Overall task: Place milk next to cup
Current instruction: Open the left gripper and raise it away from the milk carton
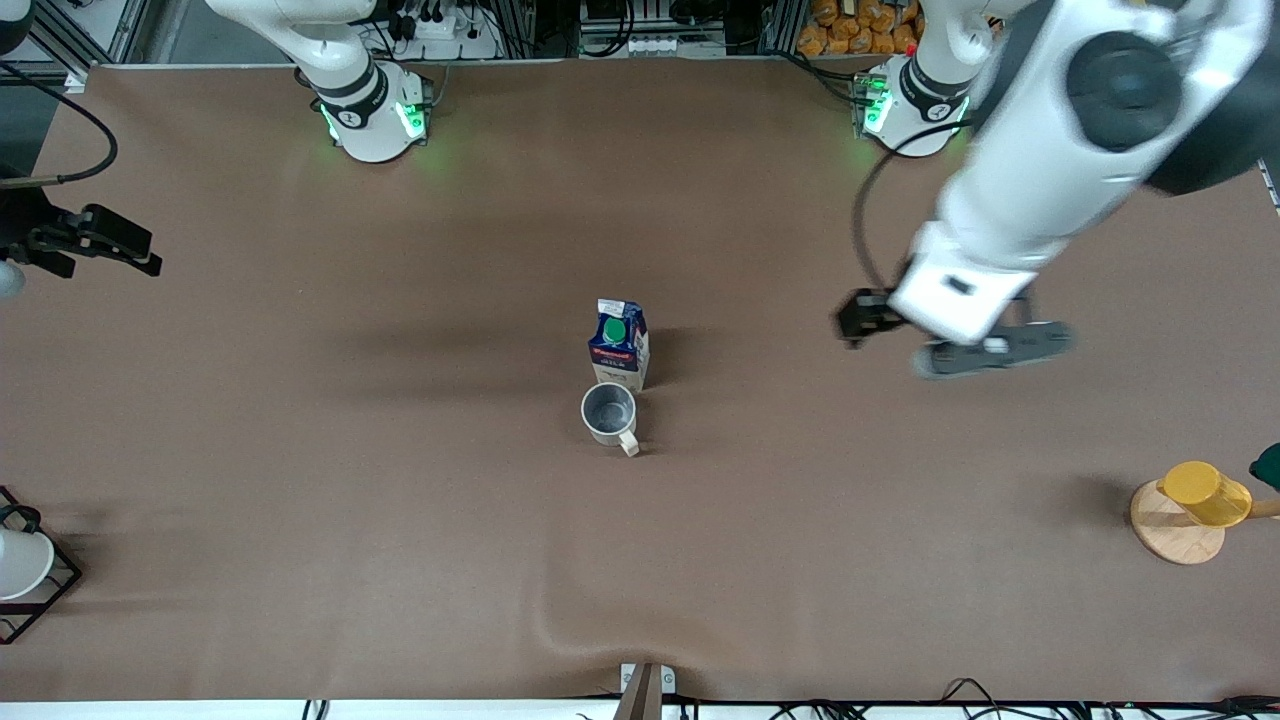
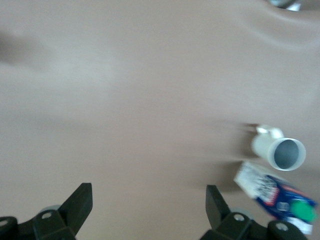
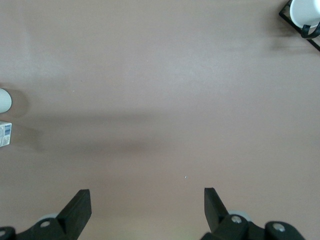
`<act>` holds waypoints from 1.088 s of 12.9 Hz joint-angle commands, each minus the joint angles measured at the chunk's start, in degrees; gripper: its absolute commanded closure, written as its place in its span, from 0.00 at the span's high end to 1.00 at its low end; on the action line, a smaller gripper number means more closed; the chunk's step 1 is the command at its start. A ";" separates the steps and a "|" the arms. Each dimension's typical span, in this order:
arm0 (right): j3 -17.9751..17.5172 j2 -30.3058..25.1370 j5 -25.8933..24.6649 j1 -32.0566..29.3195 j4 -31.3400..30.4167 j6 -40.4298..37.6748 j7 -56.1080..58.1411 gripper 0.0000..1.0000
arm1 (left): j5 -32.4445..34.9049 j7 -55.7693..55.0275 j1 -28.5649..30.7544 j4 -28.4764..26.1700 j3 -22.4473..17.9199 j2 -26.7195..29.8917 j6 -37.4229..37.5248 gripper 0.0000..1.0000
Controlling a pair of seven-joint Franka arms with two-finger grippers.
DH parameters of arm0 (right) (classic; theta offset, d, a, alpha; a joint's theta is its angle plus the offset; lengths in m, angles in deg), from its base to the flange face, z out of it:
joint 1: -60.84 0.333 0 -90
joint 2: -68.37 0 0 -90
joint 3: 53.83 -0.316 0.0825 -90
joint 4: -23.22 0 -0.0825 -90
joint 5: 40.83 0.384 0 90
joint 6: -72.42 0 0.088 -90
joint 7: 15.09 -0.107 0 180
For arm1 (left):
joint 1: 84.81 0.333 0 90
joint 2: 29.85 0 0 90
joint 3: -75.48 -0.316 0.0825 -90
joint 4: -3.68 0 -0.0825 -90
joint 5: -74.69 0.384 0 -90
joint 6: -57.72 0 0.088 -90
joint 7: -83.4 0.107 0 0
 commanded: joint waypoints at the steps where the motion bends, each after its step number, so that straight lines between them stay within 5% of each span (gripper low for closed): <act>1: -0.22 -0.48 -0.48 -1.16 1.08 -0.88 0.65 1.00 | 1.61 5.88 5.84 -3.66 1.01 3.66 1.21 1.00; 5: -0.40 -0.40 -0.22 -1.24 3.00 -3.86 -0.14 1.00 | 1.52 9.33 11.12 -12.80 1.45 12.27 1.47 1.00; 14: -0.66 -0.13 0.57 -1.51 4.07 -5.28 -4.36 1.00 | 1.43 21.11 13.94 -16.86 1.71 18.79 1.83 1.00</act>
